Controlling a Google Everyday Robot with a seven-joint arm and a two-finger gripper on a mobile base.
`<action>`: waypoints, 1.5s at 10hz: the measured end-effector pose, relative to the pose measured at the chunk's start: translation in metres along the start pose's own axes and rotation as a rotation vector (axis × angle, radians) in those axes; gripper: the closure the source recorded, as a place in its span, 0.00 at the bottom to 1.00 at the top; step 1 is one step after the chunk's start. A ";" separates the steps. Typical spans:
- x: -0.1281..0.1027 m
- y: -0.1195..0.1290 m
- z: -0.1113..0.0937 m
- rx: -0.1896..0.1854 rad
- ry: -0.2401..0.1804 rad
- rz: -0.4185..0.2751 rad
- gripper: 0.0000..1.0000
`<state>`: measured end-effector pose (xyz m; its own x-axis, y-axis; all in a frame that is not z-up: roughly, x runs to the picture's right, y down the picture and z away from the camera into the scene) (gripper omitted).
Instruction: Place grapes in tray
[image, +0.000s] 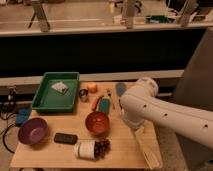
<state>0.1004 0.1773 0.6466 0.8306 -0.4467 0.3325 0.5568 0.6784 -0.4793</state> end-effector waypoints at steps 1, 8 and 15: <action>-0.004 0.000 0.002 -0.002 -0.002 -0.011 0.20; -0.051 -0.009 0.044 -0.004 -0.059 -0.124 0.20; -0.085 -0.010 0.090 -0.023 -0.100 -0.210 0.20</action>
<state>0.0232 0.2605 0.6960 0.6921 -0.5159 0.5049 0.7181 0.5627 -0.4095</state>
